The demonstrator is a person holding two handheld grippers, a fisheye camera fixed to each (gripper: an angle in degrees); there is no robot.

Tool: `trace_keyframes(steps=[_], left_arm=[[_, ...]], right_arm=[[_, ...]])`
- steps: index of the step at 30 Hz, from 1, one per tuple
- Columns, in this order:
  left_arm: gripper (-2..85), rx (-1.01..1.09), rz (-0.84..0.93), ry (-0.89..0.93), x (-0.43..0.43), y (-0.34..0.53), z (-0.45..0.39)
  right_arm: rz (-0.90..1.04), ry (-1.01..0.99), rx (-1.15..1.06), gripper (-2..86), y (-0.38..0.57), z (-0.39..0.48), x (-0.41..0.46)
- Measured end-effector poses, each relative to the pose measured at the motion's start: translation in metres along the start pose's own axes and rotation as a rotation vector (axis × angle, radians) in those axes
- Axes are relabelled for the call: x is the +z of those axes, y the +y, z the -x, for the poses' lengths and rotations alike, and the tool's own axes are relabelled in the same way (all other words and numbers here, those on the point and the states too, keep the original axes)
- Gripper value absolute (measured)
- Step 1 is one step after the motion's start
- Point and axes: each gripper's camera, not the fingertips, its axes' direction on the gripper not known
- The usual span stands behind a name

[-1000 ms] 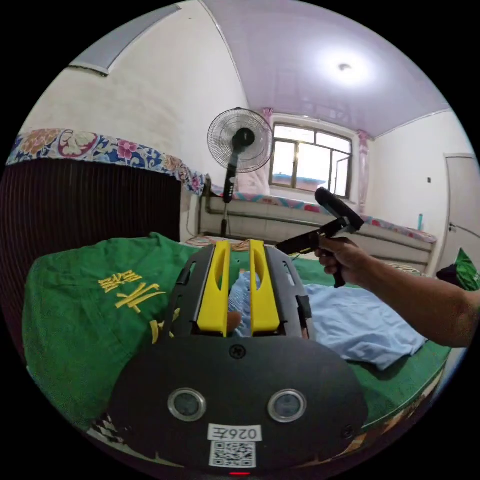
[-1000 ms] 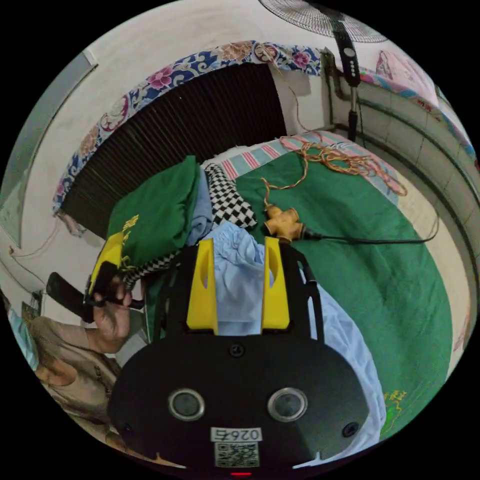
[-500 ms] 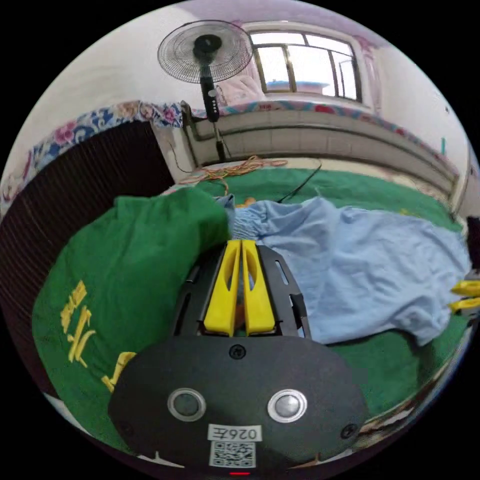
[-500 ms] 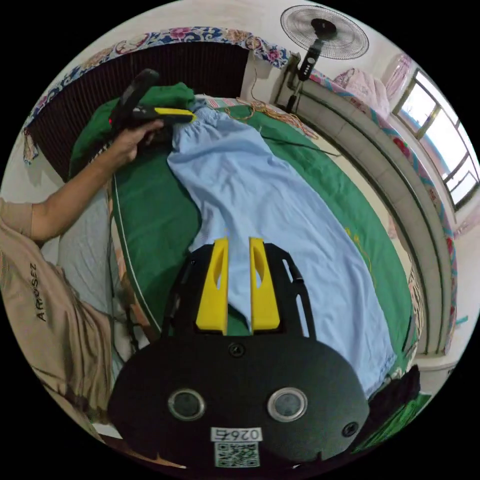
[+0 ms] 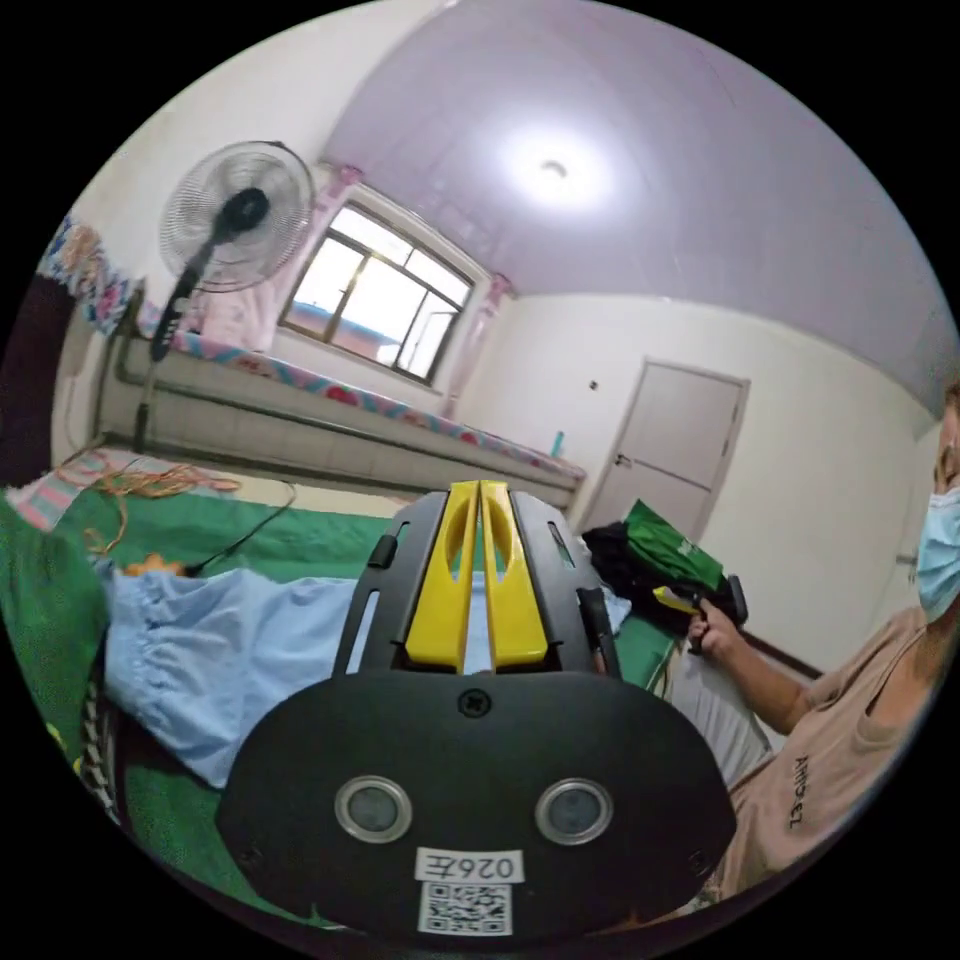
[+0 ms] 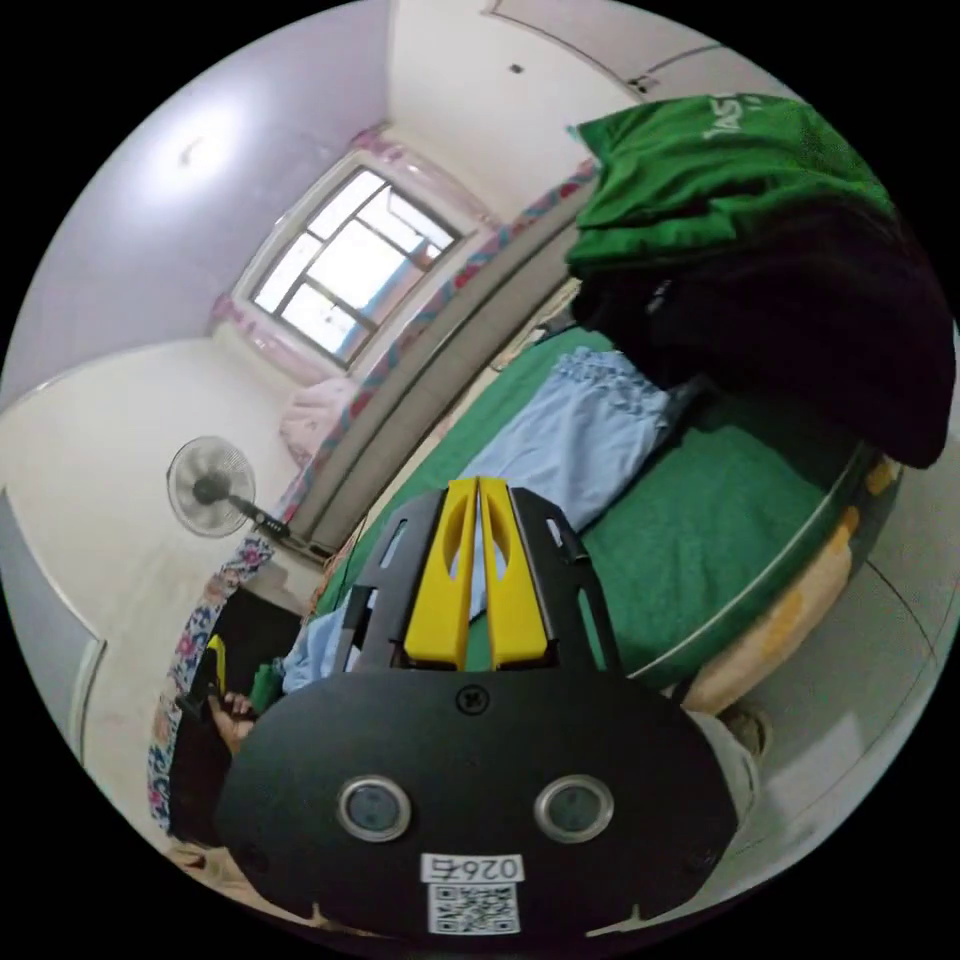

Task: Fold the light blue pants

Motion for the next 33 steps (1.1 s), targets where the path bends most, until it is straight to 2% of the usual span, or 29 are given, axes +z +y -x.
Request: trace_keyframes(steps=[5,9,12,15,17,19,23,27,30,33], left_arm=[[-1.0,0.247,0.172,0.177,0.137,-0.011,-0.087],[-0.9,0.224,0.291,0.363,0.272,-0.009,-0.142],[-0.6,0.264,0.412,0.368,0.363,0.003,-0.184],[0.9,0.311,0.519,0.322,0.443,0.020,-0.219],[5.5,0.322,0.578,0.328,0.488,0.029,-0.232],[7.7,0.291,0.663,0.345,0.533,0.038,-0.238],[11.8,0.087,0.831,0.443,0.630,0.055,-0.227],[14.9,0.040,0.926,0.465,0.695,0.059,-0.221],[19.0,-0.057,0.972,0.524,0.725,0.051,-0.212],[23.9,-0.059,1.012,0.596,0.745,0.030,-0.210]], right_arm=[[0.090,0.053,0.142,4.2,-0.074,-0.046,-0.016],[0.154,0.189,0.156,7.2,-0.123,-0.070,-0.025],[0.244,0.232,0.212,8.2,-0.150,-0.086,-0.023],[0.197,0.218,0.178,8.3,-0.172,-0.089,-0.030],[0.209,0.222,0.126,8.7,-0.181,-0.084,-0.031],[0.185,0.193,0.111,8.4,-0.190,-0.079,-0.038],[0.143,0.158,0.151,6.8,-0.199,-0.080,-0.047],[0.147,0.089,0.187,3.0,-0.213,-0.079,-0.049],[0.186,-0.034,0.128,0.0,-0.211,-0.060,-0.053],[0.245,-0.182,-0.022,-0.7,-0.201,-0.014,-0.054]])
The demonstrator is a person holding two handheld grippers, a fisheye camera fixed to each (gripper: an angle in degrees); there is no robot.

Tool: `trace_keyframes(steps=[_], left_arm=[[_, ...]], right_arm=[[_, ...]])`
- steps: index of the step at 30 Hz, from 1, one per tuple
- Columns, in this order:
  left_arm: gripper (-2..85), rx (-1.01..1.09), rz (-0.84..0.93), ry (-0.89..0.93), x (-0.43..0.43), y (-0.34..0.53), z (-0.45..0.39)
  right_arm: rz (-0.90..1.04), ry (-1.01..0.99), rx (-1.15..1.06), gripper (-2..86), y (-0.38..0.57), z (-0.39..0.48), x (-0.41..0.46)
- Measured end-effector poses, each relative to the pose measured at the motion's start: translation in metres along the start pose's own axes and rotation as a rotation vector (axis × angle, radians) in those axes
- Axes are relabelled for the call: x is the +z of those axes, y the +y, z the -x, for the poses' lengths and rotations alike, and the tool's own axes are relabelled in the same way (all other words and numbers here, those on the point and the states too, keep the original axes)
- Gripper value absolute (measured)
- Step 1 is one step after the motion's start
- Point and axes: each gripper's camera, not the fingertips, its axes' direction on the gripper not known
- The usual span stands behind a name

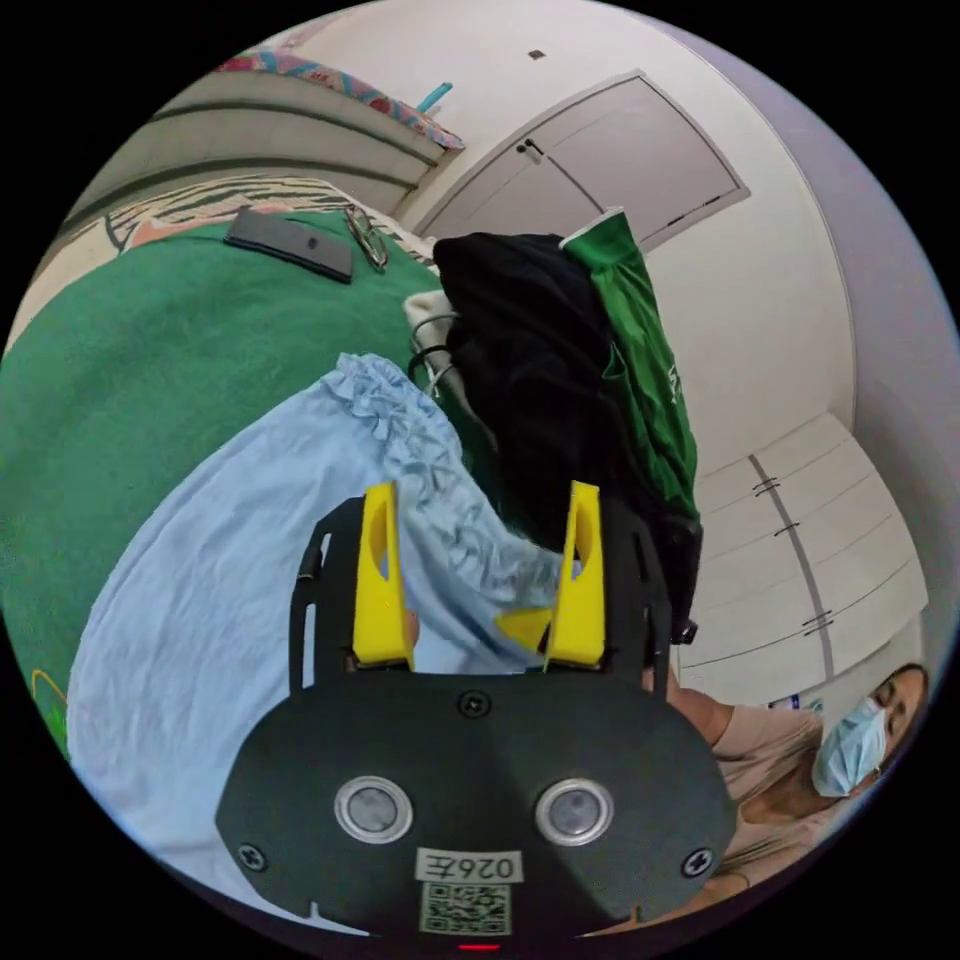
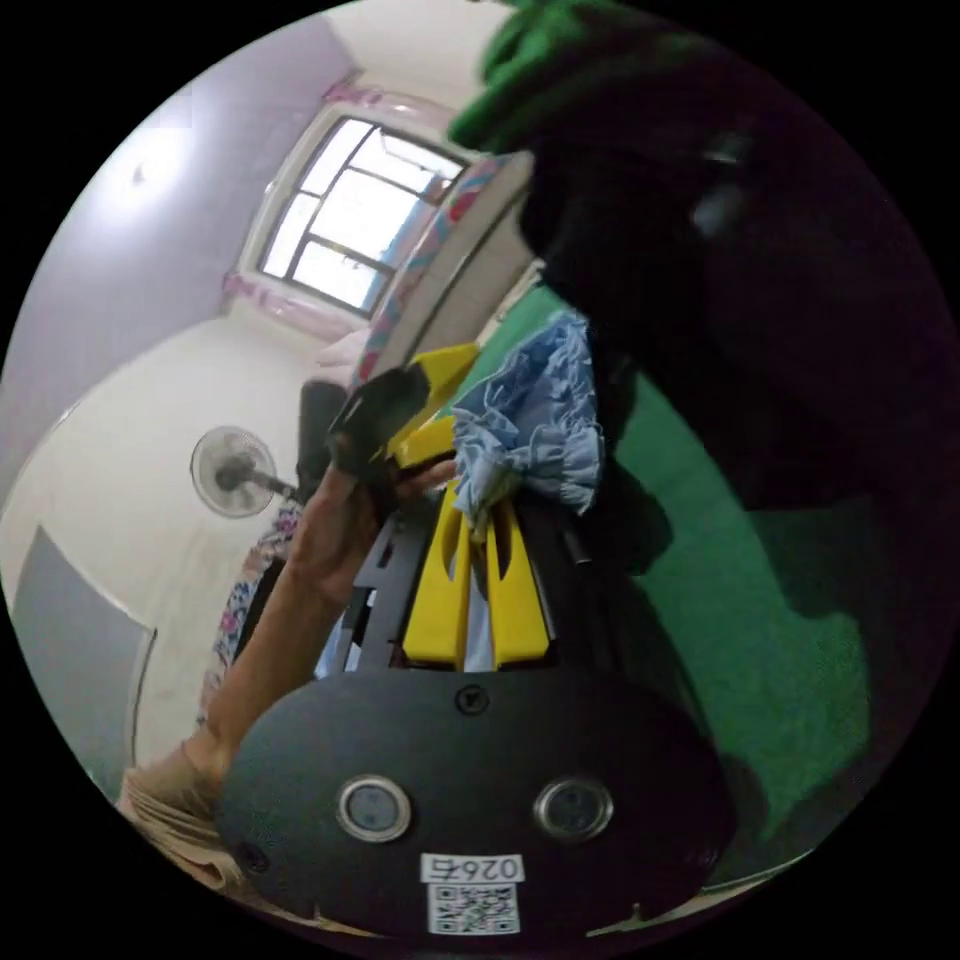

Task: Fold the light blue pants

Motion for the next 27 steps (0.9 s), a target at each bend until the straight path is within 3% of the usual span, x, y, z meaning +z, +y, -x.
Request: trace_keyframes(steps=[4,8,10,15,19,21,24,27], left_arm=[[25.9,-0.008,0.019,-0.026,-0.019,-0.022,0.002],[6.3,0.015,0.294,-0.189,-0.021,-0.032,0.006],[4.0,0.015,0.302,-0.209,-0.036,-0.029,0.009],[2.1,-0.012,-0.085,-0.018,-0.173,0.021,0.023],[3.4,-0.052,-0.288,-0.197,-0.269,0.104,0.041],[4.4,-0.217,-0.357,-0.304,-0.317,0.173,0.077],[6.1,-0.418,-0.445,-0.280,-0.361,0.255,0.119],[9.8,-0.509,-0.494,-0.262,-0.385,0.305,0.135]], right_arm=[[0.116,0.140,-0.399,-0.9,0.033,0.095,0.022],[0.156,0.291,-0.652,-0.9,0.073,0.151,0.039],[0.174,0.290,-0.727,-0.9,0.095,0.172,0.046],[0.122,0.229,-0.942,-0.5,0.142,0.227,0.053],[0.185,0.064,-1.121,2.4,0.183,0.269,0.089],[0.384,-0.097,-1.111,7.7,0.186,0.277,0.114],[0.638,-0.253,-0.973,10.4,0.175,0.272,0.138],[0.578,-0.113,-0.884,8.6,0.157,0.256,0.135]])
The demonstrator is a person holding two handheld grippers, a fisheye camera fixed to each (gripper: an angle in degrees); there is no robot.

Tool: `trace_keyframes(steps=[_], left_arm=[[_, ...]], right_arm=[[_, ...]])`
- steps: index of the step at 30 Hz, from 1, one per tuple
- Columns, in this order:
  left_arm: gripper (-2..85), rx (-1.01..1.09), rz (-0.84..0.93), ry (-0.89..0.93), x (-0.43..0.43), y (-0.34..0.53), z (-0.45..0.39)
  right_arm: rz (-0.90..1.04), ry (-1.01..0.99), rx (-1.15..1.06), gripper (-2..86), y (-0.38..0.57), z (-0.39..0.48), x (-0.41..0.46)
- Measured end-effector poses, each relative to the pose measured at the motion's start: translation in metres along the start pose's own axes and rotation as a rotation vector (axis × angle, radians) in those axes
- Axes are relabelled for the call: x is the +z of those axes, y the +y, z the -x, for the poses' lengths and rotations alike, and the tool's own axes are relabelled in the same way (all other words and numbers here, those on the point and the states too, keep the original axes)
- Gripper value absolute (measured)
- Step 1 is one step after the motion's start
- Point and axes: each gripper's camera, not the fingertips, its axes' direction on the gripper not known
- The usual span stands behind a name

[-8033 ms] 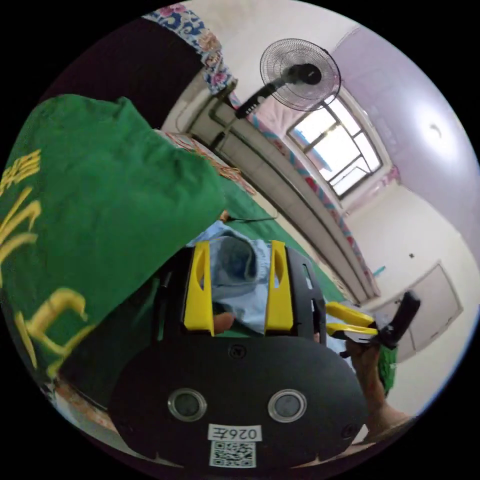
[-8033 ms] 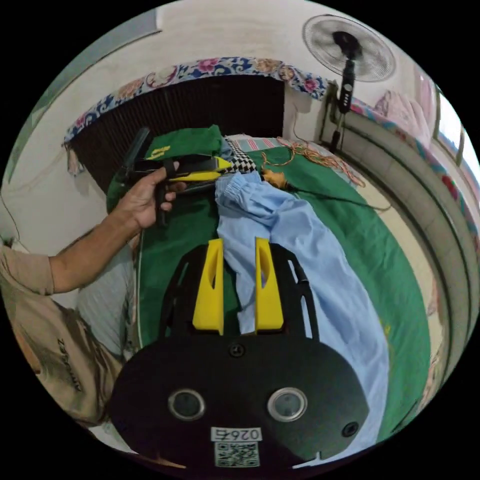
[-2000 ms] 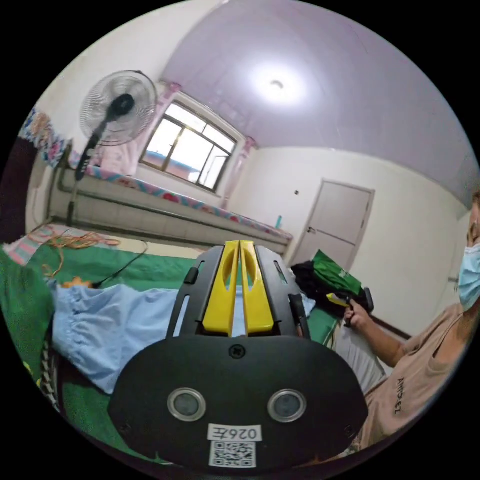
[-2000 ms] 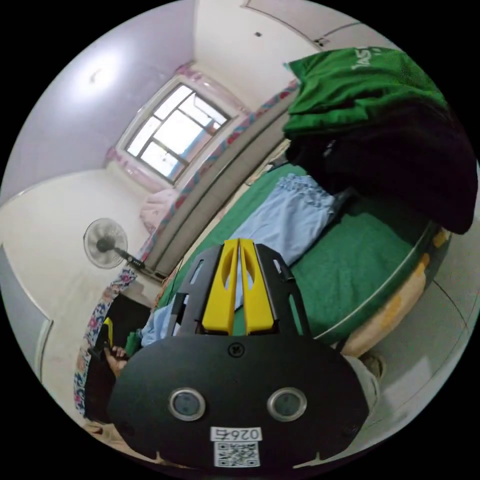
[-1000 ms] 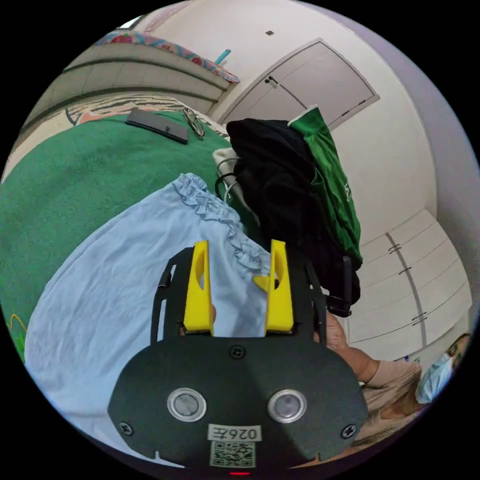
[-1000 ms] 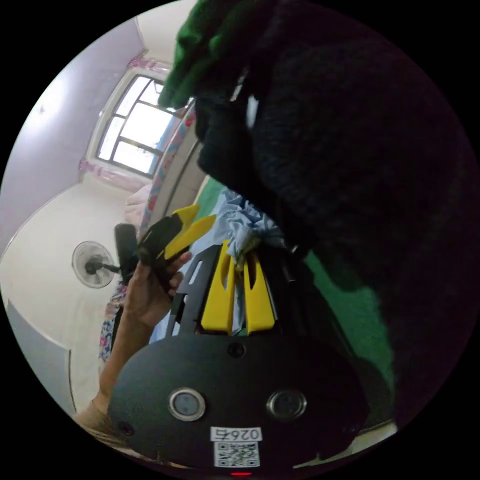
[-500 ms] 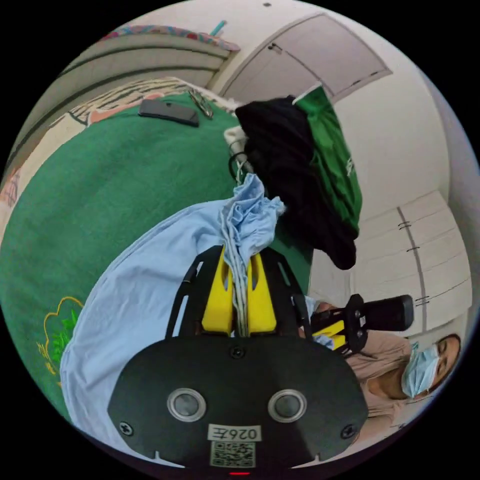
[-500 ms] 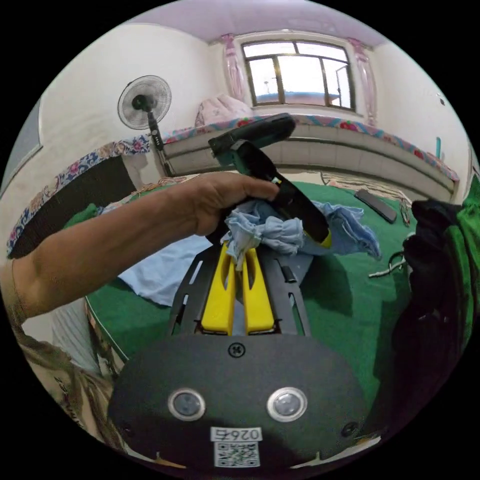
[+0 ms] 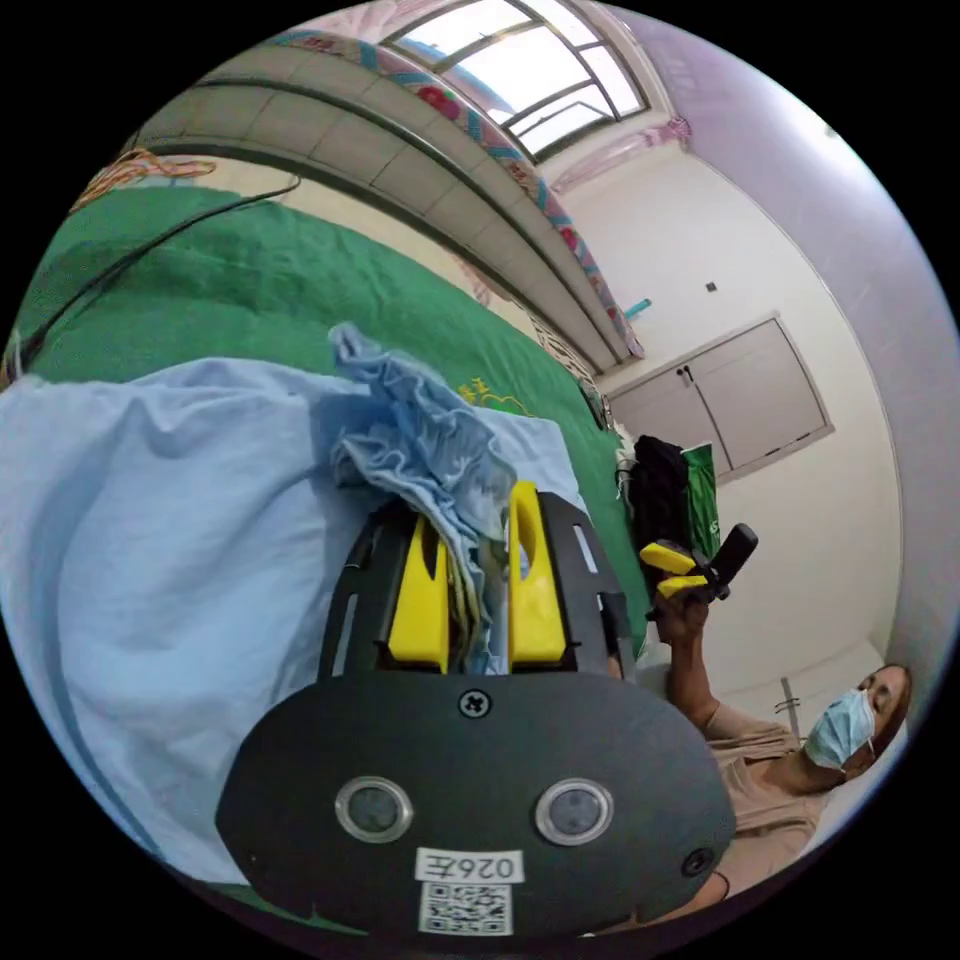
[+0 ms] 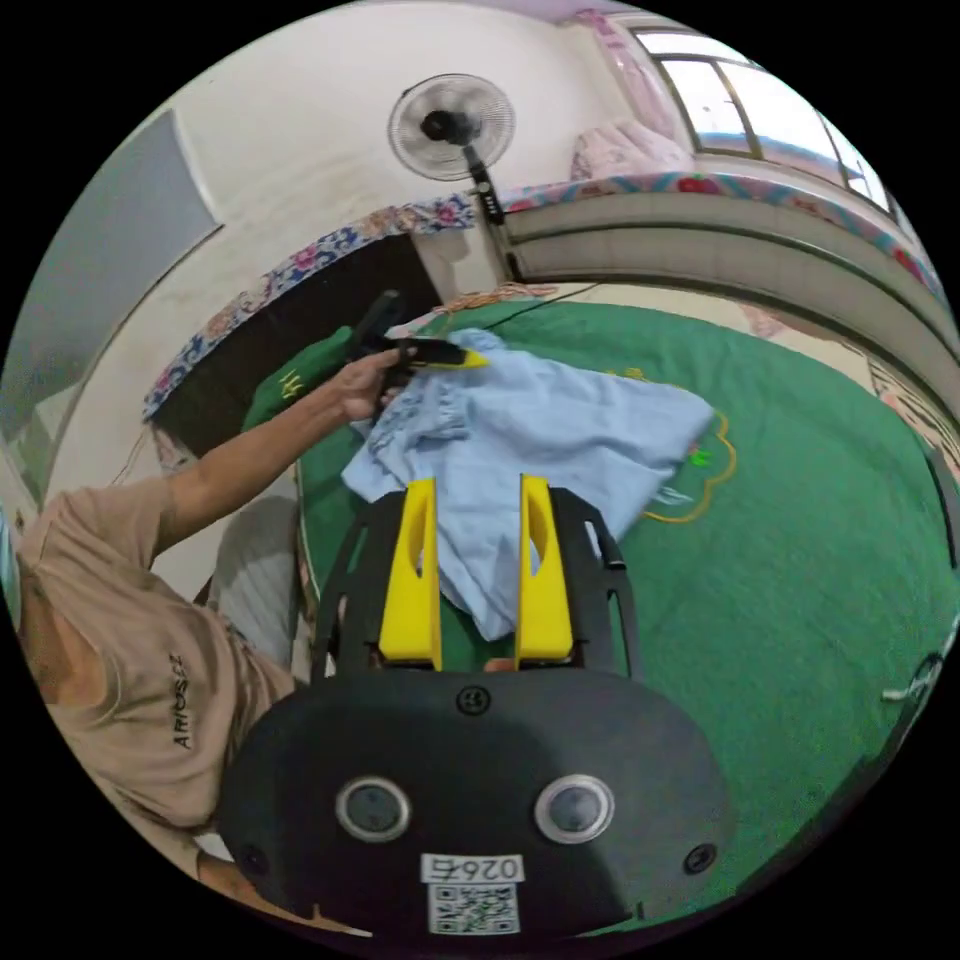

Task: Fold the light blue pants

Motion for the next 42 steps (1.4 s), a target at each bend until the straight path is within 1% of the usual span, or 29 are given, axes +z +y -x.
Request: trace_keyframes(steps=[1,4,6,8,10,12,14,16,17,18,19,20,22,23,25,26,28,29,31,32,33,35,37,39,40,41,42], left_arm=[[10.3,-0.003,0.002,-0.007,-0.005,0.002,0.003],[11.6,0.009,-0.012,-0.131,-0.024,0.007,0.005],[10.4,0.019,0.035,-0.205,-0.034,0.003,0.001],[8.2,0.016,0.049,-0.208,-0.047,0.002,-0.004],[6.0,0.053,-0.029,-0.193,-0.066,0.007,-0.019],[3.3,0.201,-0.166,-0.121,-0.084,0.018,-0.055],[1.3,0.313,-0.175,-0.088,-0.075,0.022,-0.083],[0.0,0.402,-0.010,-0.082,-0.040,0.017,-0.101],[-0.5,0.418,0.173,-0.136,-0.008,0.015,-0.104],[-0.8,0.405,0.391,-0.251,0.024,0.017,-0.098],[-0.8,0.393,0.481,-0.320,0.035,0.020,-0.093],[-0.9,0.382,0.555,-0.419,0.040,0.028,-0.084],[-0.9,0.278,0.469,-0.337,0.011,0.034,-0.069],[-1.0,0.189,0.424,-0.295,-0.013,0.041,-0.056],[-1.0,0.070,0.368,-0.325,-0.048,0.057,-0.036],[-1.0,0.014,0.355,-0.388,-0.066,0.068,-0.026],[-0.9,-0.036,0.306,-0.436,-0.087,0.080,-0.022],[-0.9,-0.021,0.245,-0.411,-0.096,0.082,-0.028],[-0.8,0.063,0.153,-0.297,-0.098,0.077,-0.048],[-0.6,0.131,0.108,-0.206,-0.092,0.069,-0.064],[-0.2,0.198,0.088,-0.111,-0.080,0.059,-0.081],[2.1,0.277,0.118,-0.023,-0.050,0.041,-0.108],[8.3,0.346,0.157,-0.042,-0.012,0.025,-0.135],[18.0,0.418,0.178,-0.176,0.041,0.006,-0.166],[20.1,0.426,0.196,-0.211,0.056,0.000,-0.172],[20.9,0.450,0.255,-0.248,0.086,-0.010,-0.182],[20.8,0.456,0.334,-0.278,0.116,-0.020,-0.187]], right_arm=[[-0.019,0.035,0.056,7.5,0.002,-0.009,-0.005],[-0.050,0.039,0.170,5.0,0.003,-0.028,-0.008],[-0.008,0.057,0.233,4.8,0.000,-0.037,0.002],[0.048,0.100,0.291,5.5,-0.003,-0.044,0.016],[0.114,0.112,0.340,6.6,-0.006,-0.053,0.034],[0.140,0.081,0.375,8.1,-0.009,-0.061,0.045],[0.159,0.038,0.407,8.3,-0.012,-0.068,0.058],[0.207,-0.006,0.424,6.2,-0.015,-0.076,0.078],[0.201,0.011,0.427,4.5,-0.016,-0.077,0.079],[0.217,0.044,0.405,1.8,-0.019,-0.078,0.079],[0.258,0.048,0.384,0.0,-0.021,-0.081,0.081],[0.258,0.047,0.391,-0.3,-0.022,-0.083,0.080],[0.213,-0.004,0.412,-0.9,-0.021,-0.092,0.073],[0.213,-0.013,0.414,-1.0,-0.021,-0.094,0.073],[0.216,-0.019,0.427,-0.3,-0.022,-0.102,0.072],[0.218,-0.023,0.432,0.0,-0.022,-0.104,0.071],[0.200,-0.044,0.464,3.1,-0.022,-0.113,0.066],[0.191,-0.051,0.473,4.0,-0.021,-0.115,0.064],[0.161,-0.081,0.508,6.4,-0.017,-0.122,0.058],[0.153,-0.090,0.516,6.8,-0.015,-0.123,0.058],[0.141,-0.112,0.530,7.8,-0.011,-0.124,0.058],[0.132,-0.156,0.544,9.0,-0.007,-0.125,0.065],[0.163,-0.231,0.552,10.0,-0.007,-0.122,0.089],[0.150,-0.229,0.545,9.0,-0.009,-0.116,0.103],[0.158,-0.200,0.531,6.9,-0.012,-0.112,0.107],[0.170,-0.194,0.520,5.8,-0.014,-0.110,0.109],[0.217,-0.201,0.494,2.7,-0.016,-0.107,0.117]])
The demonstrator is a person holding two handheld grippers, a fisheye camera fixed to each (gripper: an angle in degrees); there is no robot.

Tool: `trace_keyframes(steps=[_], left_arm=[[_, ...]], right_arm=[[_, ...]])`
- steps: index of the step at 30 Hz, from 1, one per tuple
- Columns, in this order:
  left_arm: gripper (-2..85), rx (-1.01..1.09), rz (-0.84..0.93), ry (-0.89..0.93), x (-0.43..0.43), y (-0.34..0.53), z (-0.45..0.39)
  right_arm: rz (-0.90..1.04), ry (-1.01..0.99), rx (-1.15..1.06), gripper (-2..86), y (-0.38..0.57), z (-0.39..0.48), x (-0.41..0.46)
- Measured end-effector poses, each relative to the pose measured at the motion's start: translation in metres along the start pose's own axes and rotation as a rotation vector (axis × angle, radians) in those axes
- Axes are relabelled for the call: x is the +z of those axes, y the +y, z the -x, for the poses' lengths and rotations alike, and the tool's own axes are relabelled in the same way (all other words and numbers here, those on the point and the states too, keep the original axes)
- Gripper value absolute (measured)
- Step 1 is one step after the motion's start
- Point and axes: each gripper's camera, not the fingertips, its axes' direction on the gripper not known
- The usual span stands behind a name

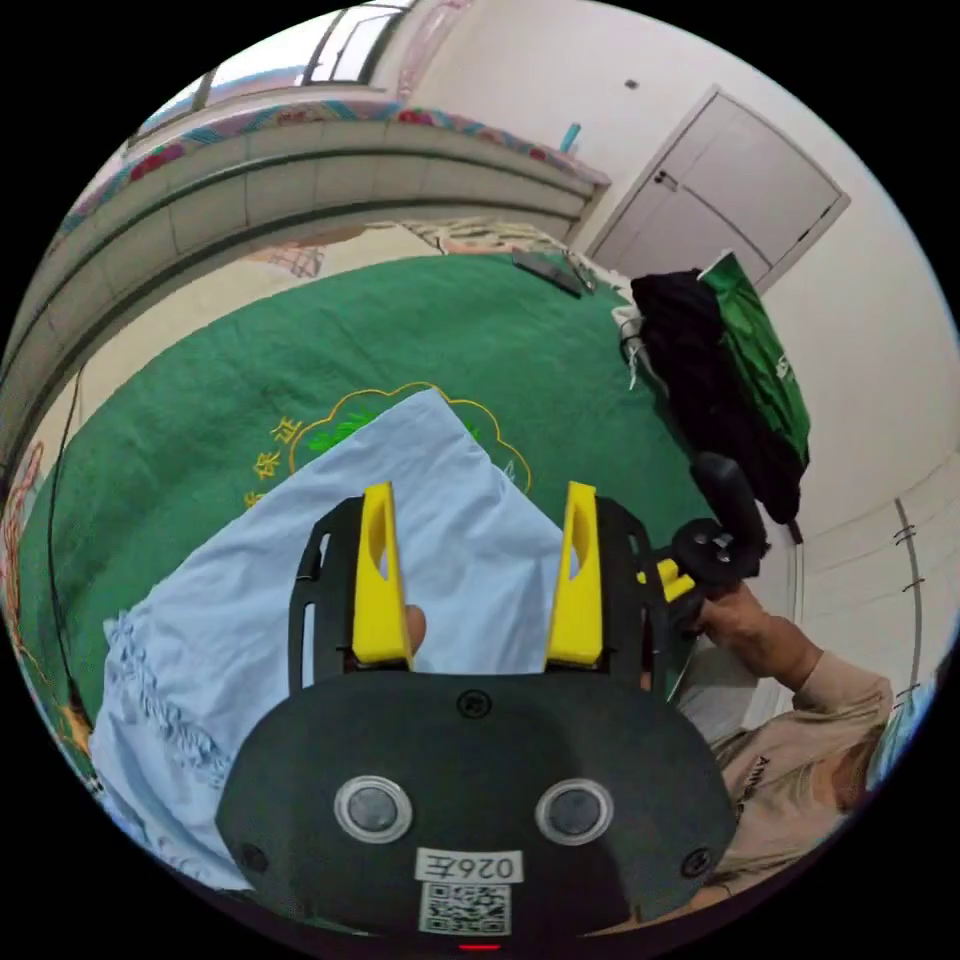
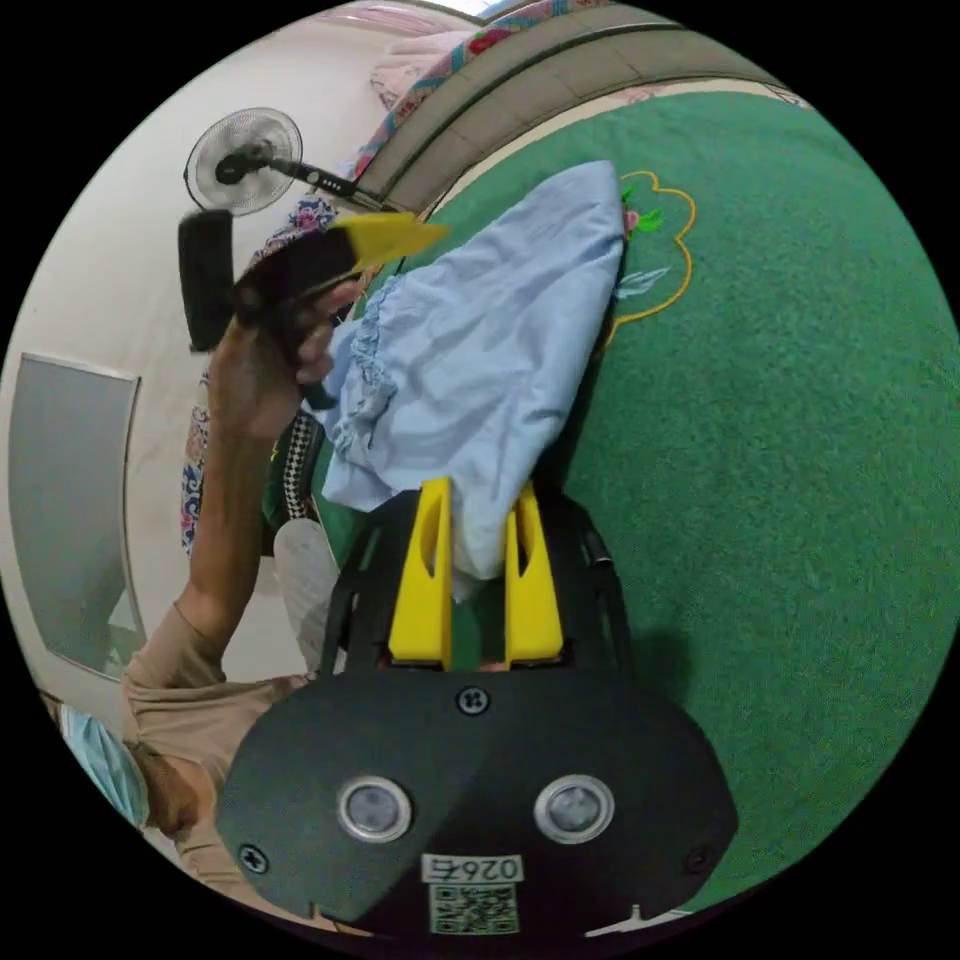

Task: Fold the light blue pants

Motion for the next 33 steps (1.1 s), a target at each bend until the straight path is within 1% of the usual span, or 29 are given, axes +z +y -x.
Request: trace_keyframes(steps=[1,2,3,4,5,6,8,10,11,12,13,14,15,16,17,18,19,20,22,23,24,25,26,27,28,30,31,32,33], left_arm=[[20.2,-0.002,0.045,-0.014,0.012,-0.009,-0.002],[17.9,-0.003,0.137,-0.041,0.038,-0.024,-0.004],[14.5,-0.049,0.225,-0.098,0.064,-0.033,-0.003],[13.6,-0.092,0.252,-0.145,0.074,-0.035,-0.001],[11.8,-0.099,0.205,-0.250,0.077,-0.036,-0.010],[11.1,-0.104,0.138,-0.264,0.078,-0.037,-0.020],[9.6,-0.104,0.110,-0.234,0.085,-0.041,-0.035],[7.3,-0.067,0.070,-0.150,0.091,-0.047,-0.055],[6.1,-0.032,0.058,-0.013,0.096,-0.053,-0.067],[5.6,0.016,0.045,0.187,0.102,-0.059,-0.079],[5.8,0.033,0.036,0.294,0.104,-0.061,-0.084],[6.4,0.051,0.001,0.490,0.107,-0.062,-0.091],[6.3,0.057,-0.029,0.615,0.106,-0.061,-0.095],[6.2,0.059,-0.038,0.650,0.104,-0.059,-0.097],[6.0,0.070,-0.049,0.674,0.096,-0.053,-0.098],[5.6,0.092,-0.048,0.667,0.083,-0.043,-0.096],[5.3,0.104,-0.047,0.656,0.076,-0.037,-0.093],[4.6,0.132,-0.048,0.626,0.057,-0.020,-0.085],[3.1,0.160,-0.061,0.542,0.024,0.012,-0.067],[1.7,0.163,-0.083,0.465,-0.002,0.038,-0.051],[0.5,0.150,-0.106,0.365,-0.029,0.067,-0.034],[-0.1,0.138,-0.117,0.304,-0.041,0.082,-0.025],[-0.4,0.106,-0.132,0.173,-0.065,0.112,-0.007],[-0.7,0.062,-0.128,0.038,-0.084,0.142,0.012],[-0.7,0.033,-0.116,-0.031,-0.091,0.156,0.022],[-0.9,-0.107,0.006,-0.314,-0.105,0.203,0.066],[-0.9,-0.149,0.052,-0.376,-0.106,0.213,0.078],[-0.8,-0.234,0.133,-0.420,-0.107,0.233,0.105],[-0.9,-0.305,0.080,-0.277,-0.117,0.252,0.129]], right_arm=[[0.033,-0.002,-0.022,0.7,-0.001,0.002,0.008],[0.040,-0.005,-0.029,0.3,-0.001,0.003,0.011],[0.056,-0.013,-0.044,-0.2,0.000,0.005,0.015],[0.063,-0.009,-0.055,-0.5,0.000,0.008,0.015],[0.048,0.006,-0.059,-0.6,0.001,0.010,0.013],[0.039,0.036,-0.082,-0.7,0.002,0.013,0.007],[0.028,0.047,-0.113,-0.8,0.009,0.015,-0.008],[-0.034,0.111,-0.094,-0.8,0.032,0.005,-0.042],[-0.057,0.133,-0.081,-0.8,0.041,0.001,-0.053],[-0.090,0.189,-0.046,-0.7,0.059,-0.006,-0.072],[-0.121,0.271,0.015,-0.5,0.079,-0.016,-0.089],[-0.132,0.310,0.055,-0.4,0.088,-0.021,-0.096],[-0.149,0.382,0.148,0.0,0.105,-0.032,-0.106],[-0.185,0.454,0.238,1.0,0.119,-0.039,-0.113],[-0.200,0.494,0.270,1.6,0.124,-0.039,-0.116],[-0.234,0.586,0.302,2.4,0.131,-0.033,-0.118],[-0.261,0.689,0.307,2.7,0.134,-0.020,-0.118],[-0.279,0.740,0.300,2.7,0.135,-0.012,-0.116],[-0.368,0.914,0.231,2.5,0.133,0.027,-0.103],[-0.389,0.944,0.205,2.1,0.132,0.037,-0.098],[-0.423,0.980,0.132,1.5,0.128,0.056,-0.085],[-0.441,0.980,0.036,0.5,0.123,0.073,-0.069],[-0.438,0.967,-0.014,0.0,0.120,0.080,-0.059],[-0.402,0.920,-0.100,-0.4,0.110,0.092,-0.039],[-0.337,0.859,-0.160,-0.6,0.099,0.098,-0.018],[-0.231,0.803,-0.201,-0.8,0.079,0.102,0.015],[-0.167,0.797,-0.200,-0.9,0.065,0.101,0.037],[-0.134,0.796,-0.196,-0.9,0.058,0.100,0.048],[-0.059,0.782,-0.192,-0.9,0.044,0.096,0.071]])
